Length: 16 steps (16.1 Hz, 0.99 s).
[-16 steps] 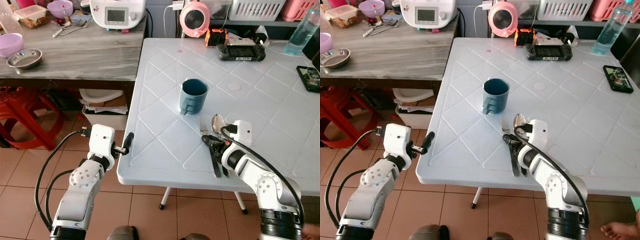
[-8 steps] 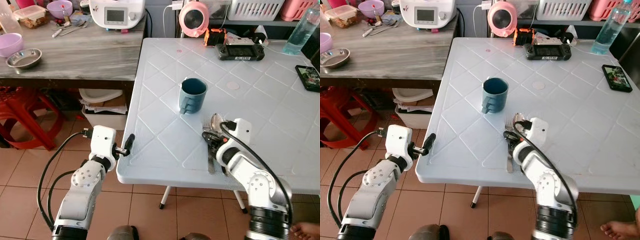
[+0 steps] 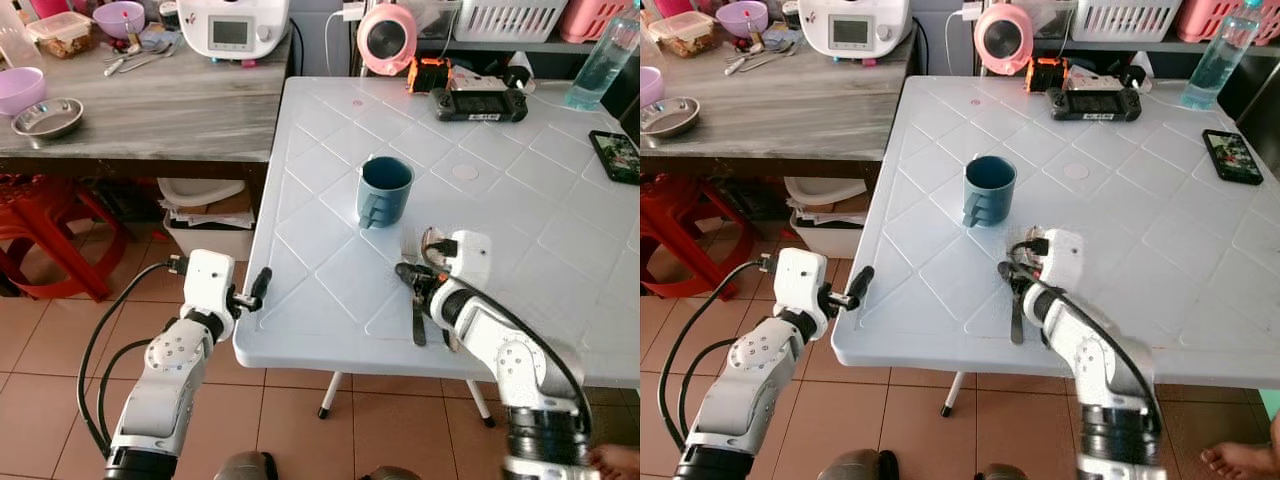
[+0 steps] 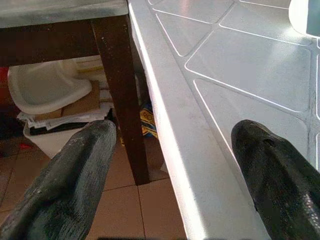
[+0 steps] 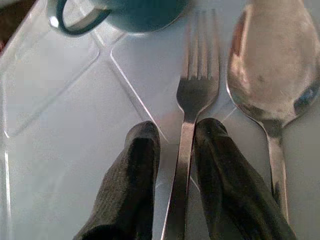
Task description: Setting the table
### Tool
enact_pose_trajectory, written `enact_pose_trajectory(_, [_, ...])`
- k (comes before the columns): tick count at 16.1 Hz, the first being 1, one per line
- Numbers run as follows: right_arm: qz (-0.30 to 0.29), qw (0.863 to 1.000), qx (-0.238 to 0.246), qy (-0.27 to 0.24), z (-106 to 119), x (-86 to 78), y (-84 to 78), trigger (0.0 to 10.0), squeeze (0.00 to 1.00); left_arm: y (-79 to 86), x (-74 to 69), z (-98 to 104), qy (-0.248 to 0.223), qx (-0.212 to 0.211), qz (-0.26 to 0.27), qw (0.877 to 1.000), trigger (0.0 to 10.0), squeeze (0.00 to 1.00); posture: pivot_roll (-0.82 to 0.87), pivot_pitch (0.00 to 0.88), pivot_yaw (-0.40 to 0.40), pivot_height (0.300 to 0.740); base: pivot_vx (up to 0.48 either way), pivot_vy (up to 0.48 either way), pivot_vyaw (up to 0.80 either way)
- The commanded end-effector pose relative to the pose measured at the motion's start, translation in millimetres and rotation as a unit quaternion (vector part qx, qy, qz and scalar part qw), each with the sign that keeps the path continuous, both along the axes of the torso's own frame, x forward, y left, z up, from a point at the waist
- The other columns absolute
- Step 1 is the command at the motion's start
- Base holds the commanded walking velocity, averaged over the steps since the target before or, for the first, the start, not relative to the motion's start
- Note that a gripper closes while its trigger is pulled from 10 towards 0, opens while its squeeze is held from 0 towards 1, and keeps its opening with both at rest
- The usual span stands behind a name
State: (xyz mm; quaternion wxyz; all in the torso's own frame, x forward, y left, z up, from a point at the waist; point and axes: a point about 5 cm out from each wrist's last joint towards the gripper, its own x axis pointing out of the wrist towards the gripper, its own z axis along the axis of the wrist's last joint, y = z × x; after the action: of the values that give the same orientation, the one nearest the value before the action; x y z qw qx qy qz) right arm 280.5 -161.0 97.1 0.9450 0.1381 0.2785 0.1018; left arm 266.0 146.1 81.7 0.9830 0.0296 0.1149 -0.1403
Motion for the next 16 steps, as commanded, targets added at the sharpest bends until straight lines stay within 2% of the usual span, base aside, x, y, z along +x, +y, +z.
enact_pose_trajectory(1, [-0.001,0.994,-0.039,0.098,-39.1,-16.0,-6.4,10.0,0.0,-1.4,1.1,-4.1,0.018,0.003,-0.006,1.0,10.0,0.0,-0.03,0.037,0.042,0.74,0.0,0.0,0.0])
enact_pose_trajectory(3, [0.006,0.993,-0.053,0.103,-41.2,-16.1,-8.8,10.0,0.0,-2.1,1.0,-6.1,0.028,0.0,-0.006,1.0,10.0,0.0,-0.03,0.037,0.038,0.74,0.0,0.0,0.0])
enact_pose_trajectory(5, [0.014,0.989,-0.093,0.112,-47.1,-16.3,-19.4,10.0,0.0,-1.3,1.1,-9.0,0.043,-0.008,-0.002,0.999,10.0,0.0,-0.04,0.038,0.033,0.74,0.0,0.0,0.0])
enact_pose_trajectory(6, [0.014,0.989,-0.093,0.116,-48.9,-16.7,-22.0,9.9,0.0,-1.6,1.0,-9.4,0.044,-0.009,-0.002,0.999,10.0,0.0,-0.04,0.039,0.031,0.74,0.0,0.0,0.0])
enact_pose_trajectory(7, [0.013,0.988,-0.093,0.12,-50.6,-17.3,-24.5,3.0,0.0,-2.1,0.8,-9.8,0.046,-0.009,-0.003,0.999,10.0,0.0,-0.04,0.039,0.029,0.74,0.0,0.0,0.0])
enact_pose_trajectory(8, [0.011,0.988,-0.09,0.125,-52.4,-18.0,-27.2,0.0,0.0,-2.8,0.7,-10.1,0.048,-0.009,-0.003,0.999,10.0,0.0,-0.04,0.04,0.028,0.74,0.0,0.0,0.0])
enact_pose_trajectory(13, [0.018,0.988,-0.065,0.141,-59.5,-22.5,-29.3,0.0,0.0,-4.9,-0.2,-12.1,0.058,-0.013,-0.01,0.998,10.0,0.0,-0.04,0.04,0.028,0.74,0.0,0.0,0.0])
enact_pose_trajectory(16, [0.0,0.99,-0.039,0.135,-57.7,-22.3,-26.5,0.0,0.0,-4.3,0.0,-11.7,0.059,-0.015,-0.01,0.998,10.0,0.0,-0.04,0.041,0.031,0.74,0.0,0.0,0.0])
